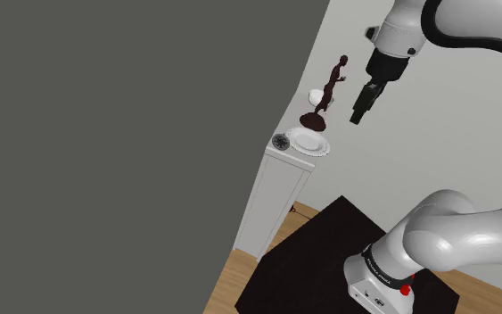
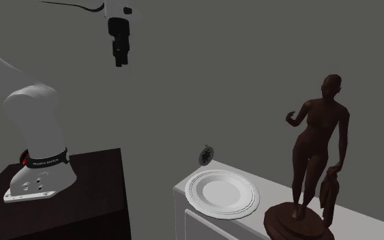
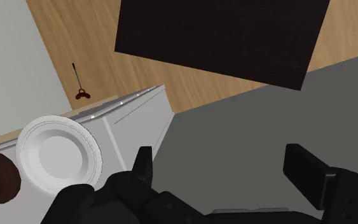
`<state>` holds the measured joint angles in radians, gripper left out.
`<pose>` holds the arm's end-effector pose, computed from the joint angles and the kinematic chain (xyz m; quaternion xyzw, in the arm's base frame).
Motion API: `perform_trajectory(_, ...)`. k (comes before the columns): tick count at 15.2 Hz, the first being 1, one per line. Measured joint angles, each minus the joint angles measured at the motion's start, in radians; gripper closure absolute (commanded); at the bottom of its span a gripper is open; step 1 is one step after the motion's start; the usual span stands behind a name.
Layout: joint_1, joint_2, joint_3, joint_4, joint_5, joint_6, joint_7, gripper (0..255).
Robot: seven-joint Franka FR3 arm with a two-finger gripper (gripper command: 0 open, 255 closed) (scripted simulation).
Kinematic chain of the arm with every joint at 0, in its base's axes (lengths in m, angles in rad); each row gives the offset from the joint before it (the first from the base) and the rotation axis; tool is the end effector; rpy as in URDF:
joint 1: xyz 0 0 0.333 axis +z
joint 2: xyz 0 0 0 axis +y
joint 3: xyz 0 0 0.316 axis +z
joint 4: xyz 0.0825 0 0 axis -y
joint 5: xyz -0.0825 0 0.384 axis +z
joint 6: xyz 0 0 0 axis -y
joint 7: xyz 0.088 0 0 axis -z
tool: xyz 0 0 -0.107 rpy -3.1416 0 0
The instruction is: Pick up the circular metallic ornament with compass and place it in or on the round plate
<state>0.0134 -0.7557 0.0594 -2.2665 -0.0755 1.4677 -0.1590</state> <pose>0.3046 0.0200 0.6144 0.9927 0.1039 -0.0248 0.0568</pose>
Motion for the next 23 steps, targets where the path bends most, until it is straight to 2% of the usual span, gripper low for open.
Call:
perform_trajectory(2,-0.001,0.006,-0.004,-0.007,-0.002,0.013,-0.005,0)
perform_trajectory(10,-0.019,0.17,-0.091,-0.061,-0.039,0.234,-0.099,0)
perform_trajectory(15,-0.026,0.319,-0.139,-0.064,-0.045,0.387,-0.155,0)
perform_trajectory(23,-0.038,0.605,-0.207,0.028,-0.02,0.581,-0.268,0)
